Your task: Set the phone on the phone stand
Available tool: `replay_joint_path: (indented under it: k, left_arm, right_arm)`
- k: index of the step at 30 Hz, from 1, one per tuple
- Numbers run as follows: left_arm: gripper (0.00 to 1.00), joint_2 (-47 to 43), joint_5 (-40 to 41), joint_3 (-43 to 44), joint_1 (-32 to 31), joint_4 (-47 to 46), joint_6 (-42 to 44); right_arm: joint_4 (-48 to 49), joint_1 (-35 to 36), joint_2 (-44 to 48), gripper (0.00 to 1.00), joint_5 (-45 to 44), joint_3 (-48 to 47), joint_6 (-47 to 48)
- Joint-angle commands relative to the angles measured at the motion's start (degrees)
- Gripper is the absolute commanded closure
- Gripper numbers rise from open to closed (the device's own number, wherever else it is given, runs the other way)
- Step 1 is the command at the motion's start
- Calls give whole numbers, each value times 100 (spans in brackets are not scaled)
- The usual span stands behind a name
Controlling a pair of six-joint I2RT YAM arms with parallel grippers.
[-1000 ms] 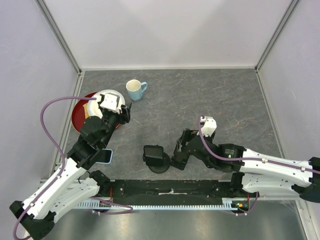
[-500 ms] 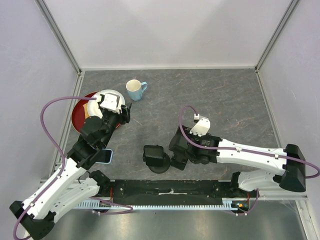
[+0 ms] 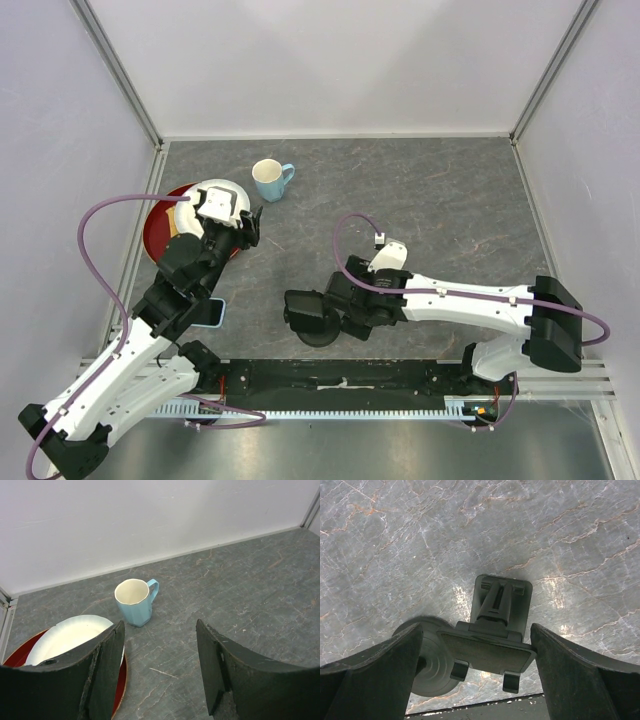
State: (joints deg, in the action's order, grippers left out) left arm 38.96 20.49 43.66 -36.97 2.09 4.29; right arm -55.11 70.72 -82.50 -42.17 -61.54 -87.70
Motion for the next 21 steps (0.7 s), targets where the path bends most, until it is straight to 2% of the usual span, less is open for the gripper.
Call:
replay_joint_path:
  k: [1,5,8,11,14,17,18,20,21]
  left_arm:
    - [35,-55,43,152,6,-103,-210]
    - [35,-20,51,152,6,-95,-218]
    - [35,-11,34,161,6,-94,-219]
    - [35,-3,34,143,6,-103,-210]
    - [36,24,-1,160,6,-86,-227]
    - [36,33,25,161,6,-86,-210]
    - [36,33,34,152,6,-94,-210]
    - [36,59,34,152,6,-94,-210]
    - [36,59,25,169,6,-77,-218]
  right_arm:
    - [-149,12,-143,8,43,-218,-247]
    - [-175,12,-196,21,-10,-113,-256]
    - [-175,3,-153,26,-37,71,-300]
    - [-167,12,-56,38,-72,177,-265]
    - [-149,3,67,44,-203,282,-125]
    - [-105,3,251,60,-379,432,130]
    - [-79,3,313,71,-423,493,200]
    - [70,12,567,79,-528,704,481]
    - [158,12,673,89,-555,800,569]
